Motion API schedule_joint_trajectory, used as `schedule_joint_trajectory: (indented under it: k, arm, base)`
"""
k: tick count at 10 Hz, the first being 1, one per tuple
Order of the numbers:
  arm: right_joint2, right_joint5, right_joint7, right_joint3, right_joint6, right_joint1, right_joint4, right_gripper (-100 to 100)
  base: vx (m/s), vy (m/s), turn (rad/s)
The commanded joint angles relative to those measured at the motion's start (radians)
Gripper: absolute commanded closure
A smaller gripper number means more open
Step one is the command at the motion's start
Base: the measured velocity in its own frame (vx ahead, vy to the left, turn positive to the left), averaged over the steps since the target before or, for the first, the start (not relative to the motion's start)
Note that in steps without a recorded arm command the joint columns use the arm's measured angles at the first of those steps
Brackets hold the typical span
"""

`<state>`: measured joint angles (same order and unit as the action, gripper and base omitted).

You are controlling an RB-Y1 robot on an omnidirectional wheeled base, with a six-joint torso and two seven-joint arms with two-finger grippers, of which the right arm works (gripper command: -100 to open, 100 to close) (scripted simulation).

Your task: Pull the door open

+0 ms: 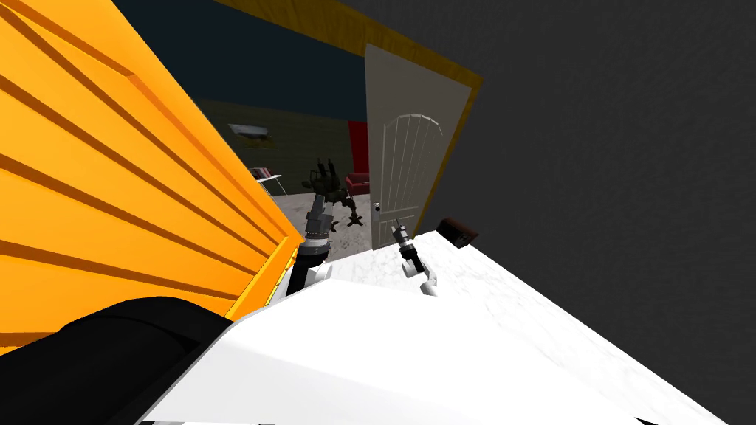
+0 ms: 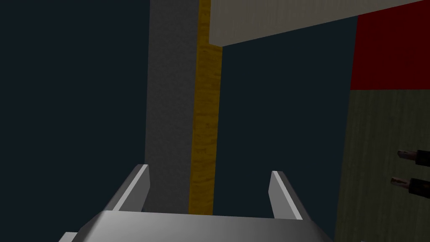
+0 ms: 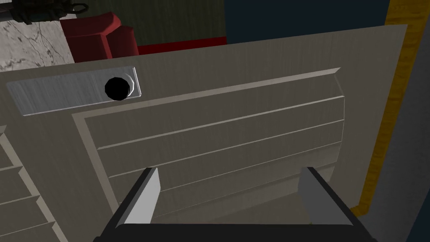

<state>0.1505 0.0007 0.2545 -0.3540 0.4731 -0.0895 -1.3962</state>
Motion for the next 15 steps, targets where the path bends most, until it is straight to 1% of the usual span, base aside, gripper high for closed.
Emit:
schedule_joint_trajectory:
  k: [1, 6, 7, 8, 9, 12, 13, 15]
  arm:
    - [0.004, -0.002, 0.009, -0.018, -0.005, -0.025, 0.039, -100]
    - [0.021, -0.007, 0.035, -0.07, -0.011, -0.097, 0.157, -100]
    - [0.027, -0.01, 0.044, -0.089, -0.013, -0.123, 0.2, -100]
    - [0.03, -0.011, 0.049, -0.099, -0.014, -0.137, 0.222, -100]
    - [0.035, -0.013, 0.058, -0.116, -0.015, -0.161, 0.261, -100]
    - [0.042, -0.015, 0.07, -0.141, -0.018, -0.195, 0.317, -100]
    - [0.046, -0.017, 0.077, -0.155, -0.019, -0.214, 0.348, -100]
    - [0.05, -0.018, 0.084, -0.168, -0.021, -0.232, 0.378, -100]
  base:
    - [0.078, 0.079, -0.087]
    - [0.082, 0.06, -0.081]
    - [0.107, 0.078, -0.112]
    - [0.119, 0.088, -0.091]
    - [0.144, 0.127, -0.149]
    - [0.093, 0.074, -0.066]
    - [0.096, 0.085, -0.082]
    - [0.109, 0.075, -0.062]
